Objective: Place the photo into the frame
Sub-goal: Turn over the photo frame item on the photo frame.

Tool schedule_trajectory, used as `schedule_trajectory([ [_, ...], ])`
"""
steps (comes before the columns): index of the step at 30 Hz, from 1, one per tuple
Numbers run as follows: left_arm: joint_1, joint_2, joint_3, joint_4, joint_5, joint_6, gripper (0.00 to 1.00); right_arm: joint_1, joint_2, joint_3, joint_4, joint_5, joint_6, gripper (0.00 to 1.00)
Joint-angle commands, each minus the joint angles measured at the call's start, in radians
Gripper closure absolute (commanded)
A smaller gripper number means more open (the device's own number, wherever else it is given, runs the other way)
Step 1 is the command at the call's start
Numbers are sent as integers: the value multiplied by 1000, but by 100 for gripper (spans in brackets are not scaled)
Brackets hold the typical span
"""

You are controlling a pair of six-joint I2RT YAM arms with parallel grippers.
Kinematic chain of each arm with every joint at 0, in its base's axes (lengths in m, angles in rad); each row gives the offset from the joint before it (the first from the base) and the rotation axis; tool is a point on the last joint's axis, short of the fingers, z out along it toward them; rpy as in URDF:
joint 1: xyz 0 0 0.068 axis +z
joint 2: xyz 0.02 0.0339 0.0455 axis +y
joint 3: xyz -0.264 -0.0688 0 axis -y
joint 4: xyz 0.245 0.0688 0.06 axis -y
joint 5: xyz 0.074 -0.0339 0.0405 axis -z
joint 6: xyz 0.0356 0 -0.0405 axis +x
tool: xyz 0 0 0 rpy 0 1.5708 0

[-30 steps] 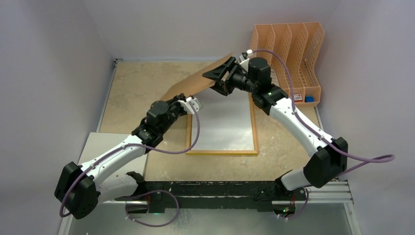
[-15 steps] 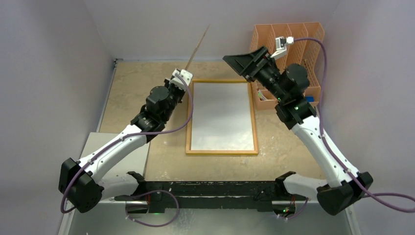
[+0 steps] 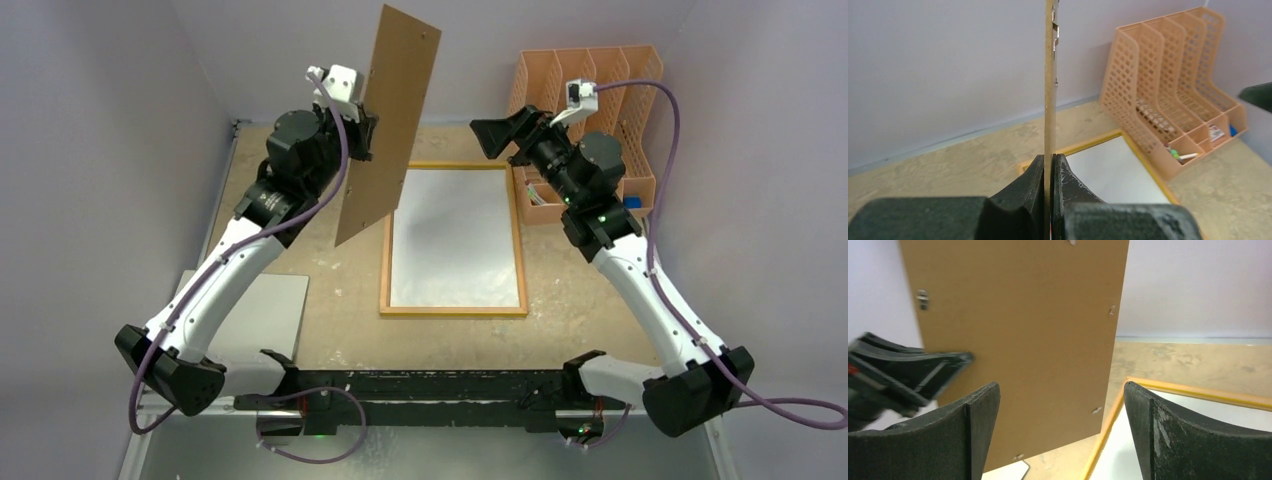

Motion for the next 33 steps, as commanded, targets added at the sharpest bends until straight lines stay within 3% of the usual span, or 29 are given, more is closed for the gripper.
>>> schedule_trajectory([
  [1, 73, 20, 129, 2, 280, -182, 100, -81, 43, 13, 39, -128, -26, 7],
  [5, 145, 33, 189, 20, 527, -249, 100, -178, 43, -64, 187, -242, 52, 7],
  [10, 171, 55, 225, 103, 702, -395, 100, -311, 11, -186, 386, -360, 182, 3],
  [17, 176, 83, 187, 426, 867, -707, 100, -398, -20, -336, 601, -462, 366, 2],
  [22, 176, 93, 172, 527, 895, -829, 100, -421, -28, -455, 829, -548, 493, 1],
  [25, 176, 92, 151, 579, 903, -885, 100, -427, -9, -538, 1169, -639, 664, 4],
  [28, 176, 89, 141, 582, 905, -897, 100, -426, 23, -561, 1409, -692, 794, 14],
  [33, 177, 73, 118, 589, 898, -907, 100, -426, 56, -562, 1541, -730, 896, 31],
])
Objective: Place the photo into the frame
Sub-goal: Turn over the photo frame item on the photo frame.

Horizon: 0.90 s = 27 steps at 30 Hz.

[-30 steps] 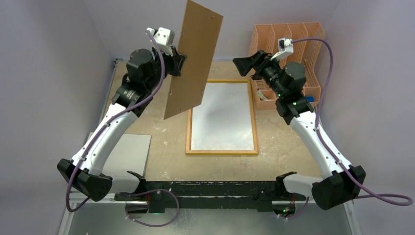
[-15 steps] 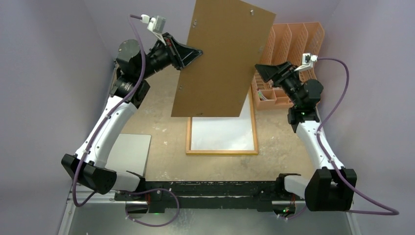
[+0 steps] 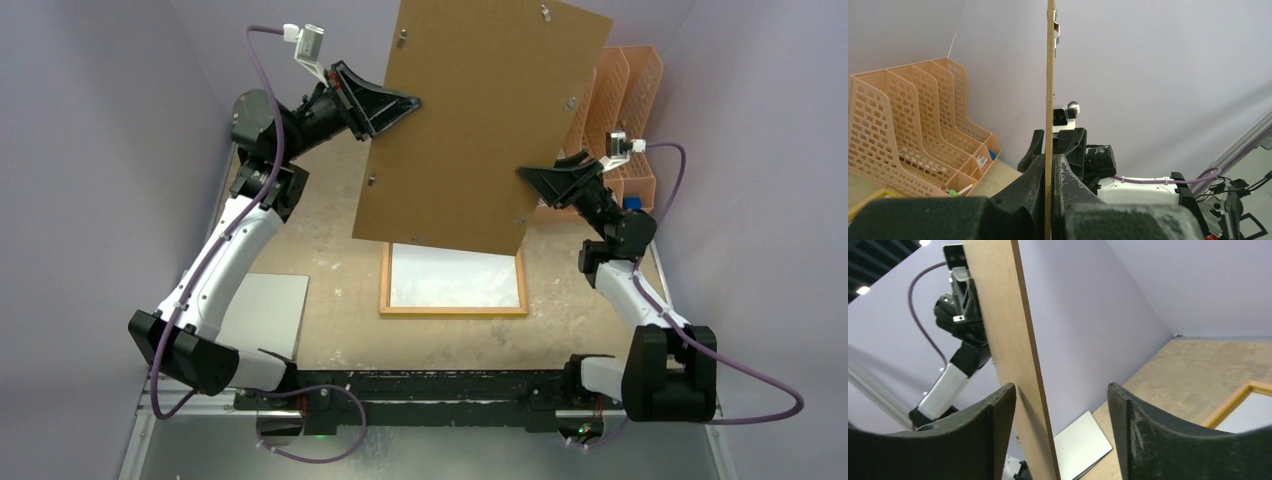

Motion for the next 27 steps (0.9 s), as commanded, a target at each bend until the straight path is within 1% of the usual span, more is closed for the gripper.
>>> schedule_trajectory([
  [1, 5, -38, -9, 123, -12, -59, 100, -4, 11, 1, 360, -79, 147, 33],
  [5, 8, -45, -31, 119, -13, -61, 100, -4, -17, 1, 289, -75, 119, 43],
  [6, 8, -48, -40, 120, -15, -60, 100, -4, -27, 3, 268, -75, 100, 47],
  [12, 20, -69, -101, 77, -45, -31, 100, -4, -81, 34, 58, -73, 4, 78],
  [13, 23, -76, -107, 57, -54, -18, 100, -4, -85, 37, 47, -79, -2, 87],
  [14, 25, -83, -116, 42, -65, -7, 98, -4, -86, 37, 37, -83, -5, 96],
  [15, 27, -90, -125, 36, -74, 3, 93, -4, -87, 35, 18, -86, -8, 100],
  [18, 27, -109, -137, -8, -88, 43, 77, -4, -90, 11, -44, -85, -12, 100],
  [20, 27, -119, -136, -89, -112, 104, 71, -4, -93, -13, -81, -80, -13, 100],
  [22, 27, -144, -149, -173, -144, 179, 59, -4, -98, -32, -123, -81, -15, 100],
  [23, 27, -158, -162, -216, -170, 221, 51, -4, -100, -40, -149, -87, -21, 100],
  [24, 27, -179, -182, -261, -201, 267, 46, -4, -101, -48, -170, -93, -26, 100],
  [27, 27, -245, -242, -398, -330, 381, 35, -5, -101, -66, -254, -109, -49, 100],
])
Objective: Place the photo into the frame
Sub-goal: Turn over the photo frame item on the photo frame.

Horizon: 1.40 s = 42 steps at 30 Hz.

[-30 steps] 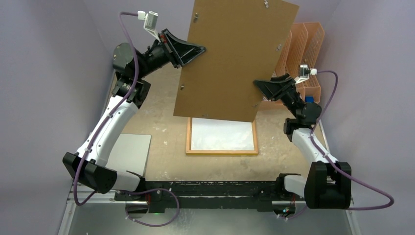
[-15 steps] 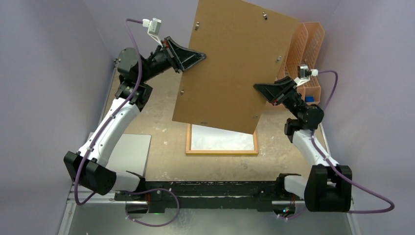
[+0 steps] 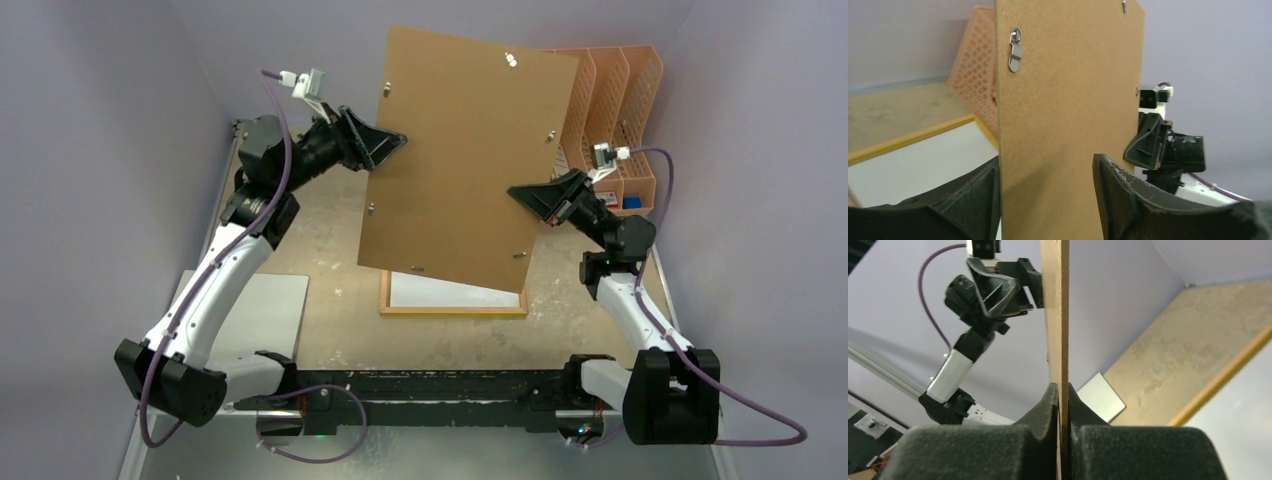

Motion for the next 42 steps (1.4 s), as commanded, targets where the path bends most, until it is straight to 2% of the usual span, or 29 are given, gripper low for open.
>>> schedule_trajectory([
  [1, 2, -142, -60, -192, -211, 216, 33, -14, -5, -28, -178, 7, -89, 100],
  [5, 2, -200, -122, -316, -382, 290, 23, -13, 2, -36, -347, 16, -172, 100],
  [10, 2, -196, -180, -392, -466, 315, 12, -12, 32, 22, -622, 31, -343, 100],
  [15, 2, -153, -319, -301, -456, 249, 8, -12, 147, 115, -832, 31, -478, 100],
  [18, 2, -117, -419, -212, -452, 184, 7, -11, 223, 149, -865, 21, -492, 100],
  [20, 2, -85, -457, -166, -452, 143, 14, -11, 264, 170, -874, 22, -495, 100],
  [22, 4, -27, -450, -165, -417, 132, 28, -10, 291, 193, -886, 32, -506, 100],
  [24, 4, 40, -445, -151, -375, 137, 34, -7, 313, 221, -910, 45, -525, 100],
  [29, 4, 82, -539, 14, -377, 78, 35, 5, 380, 284, -974, 56, -554, 100],
  [42, 33, 184, -640, 111, -451, 53, 35, 105, 456, 360, -1009, 74, -522, 100],
])
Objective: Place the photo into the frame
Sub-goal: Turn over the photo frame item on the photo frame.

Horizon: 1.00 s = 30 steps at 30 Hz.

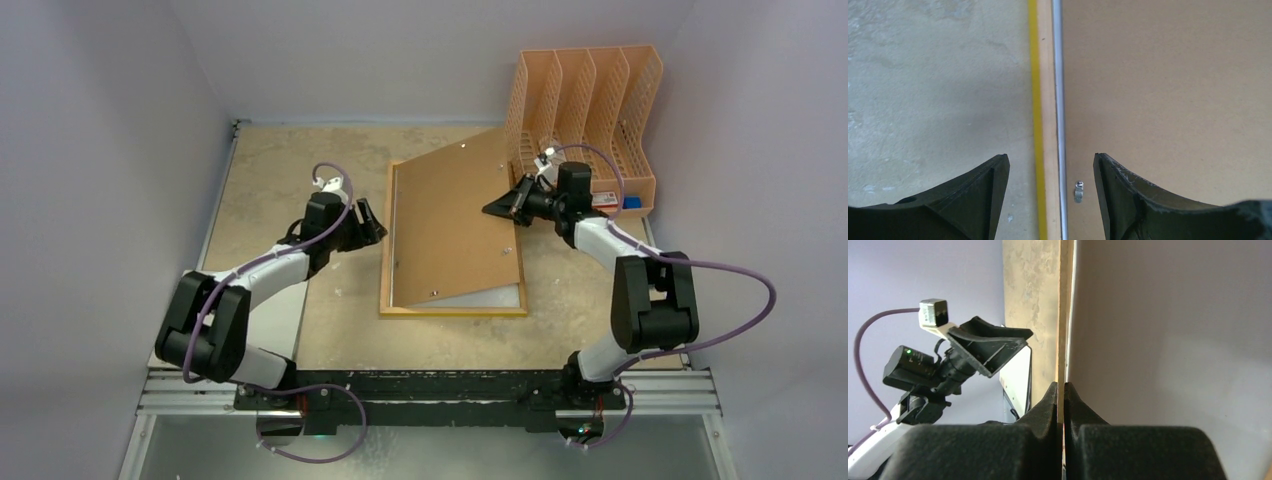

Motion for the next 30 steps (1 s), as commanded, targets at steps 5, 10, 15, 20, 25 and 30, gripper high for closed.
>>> schedule_trajectory([
  [5, 21, 30, -37, 71, -58, -15, 35, 26, 28, 76, -34, -18, 14, 100],
  [10, 21, 54, -37, 65, -68, 8, 38, 27, 35, 69, -37, -6, 21, 100],
  [15, 21, 88, -30, 80, -33, 11, 40, 28, 57, 80, -32, -8, 14, 100],
  [20, 21, 114, -29, 89, -6, 10, 41, 28, 76, 90, -47, -7, -7, 100],
  [25, 21, 125, -27, 99, 8, 4, 41, 41, 80, 101, -97, 32, -57, 92],
  [30, 21, 131, -24, 103, 18, 3, 40, 53, 74, 110, -146, 84, -101, 80],
])
